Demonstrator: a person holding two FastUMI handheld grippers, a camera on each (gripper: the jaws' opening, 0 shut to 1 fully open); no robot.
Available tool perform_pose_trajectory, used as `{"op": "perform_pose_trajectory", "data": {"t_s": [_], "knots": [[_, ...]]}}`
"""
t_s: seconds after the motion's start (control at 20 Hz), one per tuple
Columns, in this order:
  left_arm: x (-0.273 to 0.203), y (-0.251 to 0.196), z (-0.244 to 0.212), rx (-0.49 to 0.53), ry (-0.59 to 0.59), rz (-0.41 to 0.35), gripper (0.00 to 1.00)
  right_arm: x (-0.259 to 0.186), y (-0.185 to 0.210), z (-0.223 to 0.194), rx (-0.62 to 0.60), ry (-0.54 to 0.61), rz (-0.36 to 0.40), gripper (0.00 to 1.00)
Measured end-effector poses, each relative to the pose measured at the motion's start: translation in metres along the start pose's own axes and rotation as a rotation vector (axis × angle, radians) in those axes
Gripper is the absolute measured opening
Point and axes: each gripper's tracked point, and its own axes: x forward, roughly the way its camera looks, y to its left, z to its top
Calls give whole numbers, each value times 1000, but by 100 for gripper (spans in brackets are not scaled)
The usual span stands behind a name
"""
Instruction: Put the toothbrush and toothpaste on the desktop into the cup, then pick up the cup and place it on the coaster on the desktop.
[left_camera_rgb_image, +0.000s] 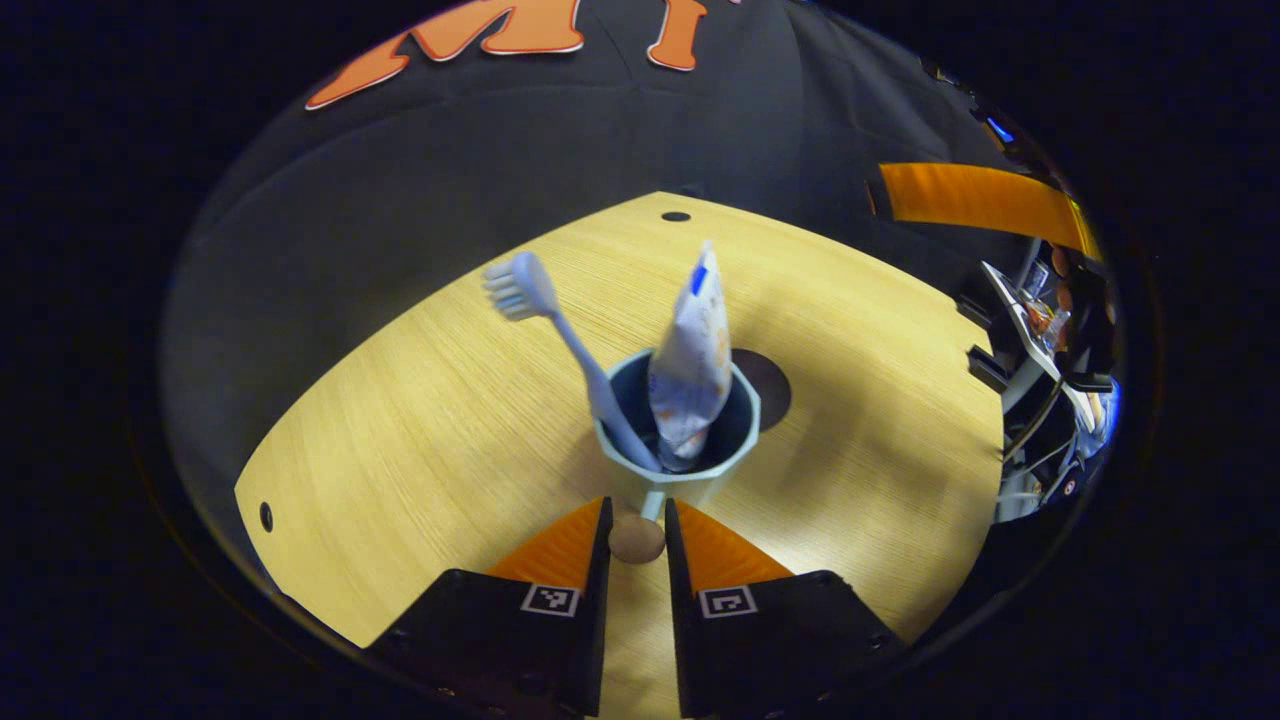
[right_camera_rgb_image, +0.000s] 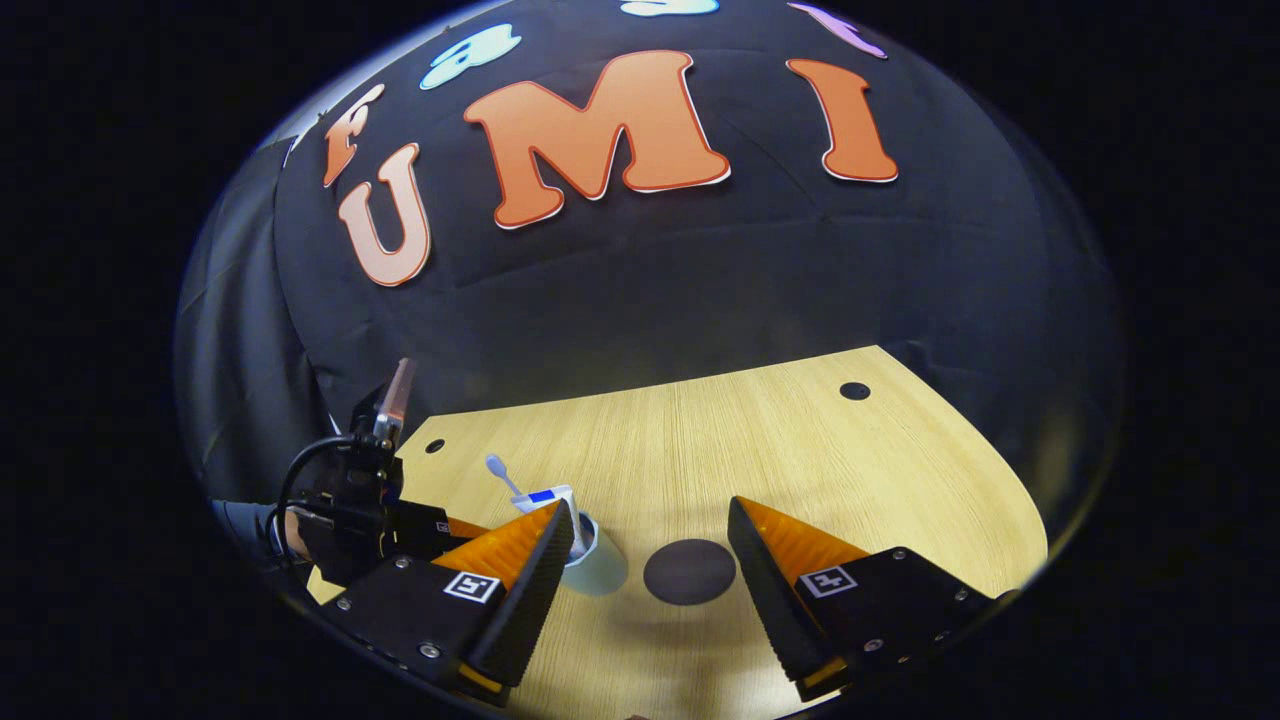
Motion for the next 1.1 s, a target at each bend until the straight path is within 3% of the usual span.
{"op": "perform_pose_trajectory", "data": {"t_s": [0.15,0.35,0.65,1.1], "knots": [[5,-18,-6,-2,44,-17,28,-6,-11,-2,7,-2,-1,94],[18,-18,-10,-49,96,17,28,-11,-20,-3,10,-4,-7,95],[19,-22,-8,-152,70,82,19,-19,-34,-8,21,3,-19,95],[9,-26,-3,-224,44,178,18,-38,-52,1,-20,-19,-21,95]]}}
